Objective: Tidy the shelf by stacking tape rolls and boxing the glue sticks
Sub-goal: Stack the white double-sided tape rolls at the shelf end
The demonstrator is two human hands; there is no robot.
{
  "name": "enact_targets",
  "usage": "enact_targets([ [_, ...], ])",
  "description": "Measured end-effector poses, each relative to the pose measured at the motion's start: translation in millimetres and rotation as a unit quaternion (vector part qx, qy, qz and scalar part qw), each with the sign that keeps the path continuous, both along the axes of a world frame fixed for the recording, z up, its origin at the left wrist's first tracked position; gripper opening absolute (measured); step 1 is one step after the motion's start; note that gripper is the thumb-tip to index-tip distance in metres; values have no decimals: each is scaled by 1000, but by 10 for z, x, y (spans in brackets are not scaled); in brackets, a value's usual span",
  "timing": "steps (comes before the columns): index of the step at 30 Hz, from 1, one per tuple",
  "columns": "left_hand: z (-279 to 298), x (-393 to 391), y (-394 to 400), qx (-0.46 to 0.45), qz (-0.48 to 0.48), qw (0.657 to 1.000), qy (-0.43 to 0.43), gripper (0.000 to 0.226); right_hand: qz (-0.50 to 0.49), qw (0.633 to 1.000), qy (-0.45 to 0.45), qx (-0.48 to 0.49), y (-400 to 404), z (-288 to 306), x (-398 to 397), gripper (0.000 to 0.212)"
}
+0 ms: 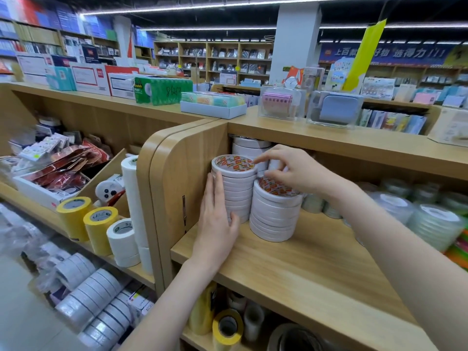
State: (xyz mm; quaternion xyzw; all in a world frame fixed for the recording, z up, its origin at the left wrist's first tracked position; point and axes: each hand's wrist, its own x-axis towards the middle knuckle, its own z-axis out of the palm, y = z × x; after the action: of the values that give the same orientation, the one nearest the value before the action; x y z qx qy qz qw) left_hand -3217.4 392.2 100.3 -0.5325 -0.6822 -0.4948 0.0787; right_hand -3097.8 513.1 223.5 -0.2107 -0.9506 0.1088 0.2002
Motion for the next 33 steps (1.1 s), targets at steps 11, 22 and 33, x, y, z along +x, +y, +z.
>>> enact_targets([
  [11, -4, -34, -37, -4, -10, 999, -46, 81, -17, 999, 52, -4, -26, 159, 143, 11],
  [22, 39, 26, 1, -12, -17, 994, -106, 82, -103, 985, 133, -40, -178, -403, 633, 34],
  [33, 26, 62, 52, -9, -17, 993, -113, 86, -105, 911, 271, -293, -328, -846, 422, 64],
])
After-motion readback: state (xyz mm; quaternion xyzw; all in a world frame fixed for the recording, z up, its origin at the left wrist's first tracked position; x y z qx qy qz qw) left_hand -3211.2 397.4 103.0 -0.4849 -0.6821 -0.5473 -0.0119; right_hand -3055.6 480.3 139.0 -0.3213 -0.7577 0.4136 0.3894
